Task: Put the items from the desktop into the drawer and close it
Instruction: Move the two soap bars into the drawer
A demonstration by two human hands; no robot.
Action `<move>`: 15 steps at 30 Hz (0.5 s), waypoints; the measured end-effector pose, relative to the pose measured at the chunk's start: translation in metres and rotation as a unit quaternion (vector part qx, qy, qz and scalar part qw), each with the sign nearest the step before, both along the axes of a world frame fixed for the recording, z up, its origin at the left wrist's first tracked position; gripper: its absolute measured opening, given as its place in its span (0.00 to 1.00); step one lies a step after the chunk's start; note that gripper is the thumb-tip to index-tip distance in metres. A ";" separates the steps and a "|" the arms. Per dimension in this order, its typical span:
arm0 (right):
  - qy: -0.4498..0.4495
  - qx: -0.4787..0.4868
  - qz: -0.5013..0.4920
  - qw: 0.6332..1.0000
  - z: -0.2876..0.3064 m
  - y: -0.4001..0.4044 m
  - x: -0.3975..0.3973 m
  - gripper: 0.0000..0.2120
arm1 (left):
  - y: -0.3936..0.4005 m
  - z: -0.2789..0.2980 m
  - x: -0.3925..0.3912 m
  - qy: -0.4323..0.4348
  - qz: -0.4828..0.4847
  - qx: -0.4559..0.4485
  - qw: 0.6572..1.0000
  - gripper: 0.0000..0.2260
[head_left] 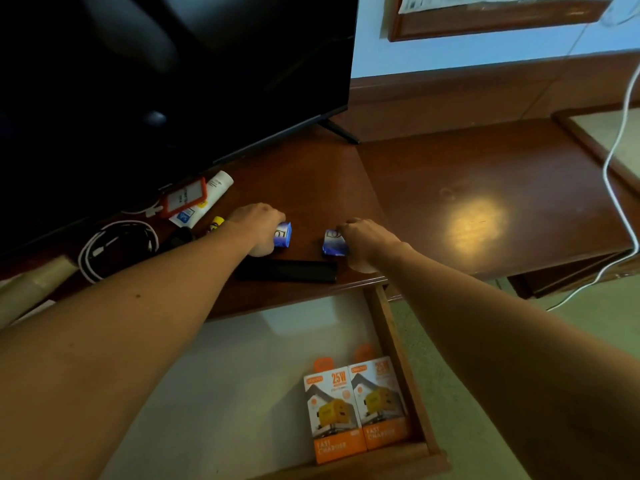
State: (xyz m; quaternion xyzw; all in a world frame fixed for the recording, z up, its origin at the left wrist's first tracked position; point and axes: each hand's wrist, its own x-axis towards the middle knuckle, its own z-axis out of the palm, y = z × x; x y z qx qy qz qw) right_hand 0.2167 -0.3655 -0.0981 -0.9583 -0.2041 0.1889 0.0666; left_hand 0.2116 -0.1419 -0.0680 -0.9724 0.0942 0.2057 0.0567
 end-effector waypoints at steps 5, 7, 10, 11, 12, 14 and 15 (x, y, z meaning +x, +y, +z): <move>-0.026 0.010 -0.006 1.000 0.011 -0.012 -0.017 0.28 | -0.012 0.005 -0.016 -0.049 0.025 -0.045 0.998 0.29; -0.033 0.020 -0.005 0.999 0.015 -0.018 -0.028 0.28 | -0.021 0.009 -0.029 -0.060 0.032 -0.061 0.996 0.30; -0.050 0.037 0.000 0.998 0.018 -0.026 -0.048 0.26 | -0.034 0.013 -0.054 -0.076 0.034 -0.073 0.994 0.31; -0.055 0.041 0.006 0.998 0.020 -0.029 -0.056 0.25 | -0.038 0.014 -0.063 -0.079 0.036 -0.075 0.993 0.31; -0.060 0.044 0.012 0.997 0.021 -0.032 -0.064 0.25 | -0.043 0.015 -0.073 -0.080 0.040 -0.078 0.993 0.32; -0.065 0.047 0.025 0.996 0.022 -0.037 -0.079 0.25 | -0.051 0.015 -0.094 -0.081 0.049 -0.080 0.992 0.31; -0.067 0.051 0.029 0.996 0.020 -0.040 -0.087 0.24 | -0.055 0.014 -0.105 -0.082 0.050 -0.080 0.992 0.30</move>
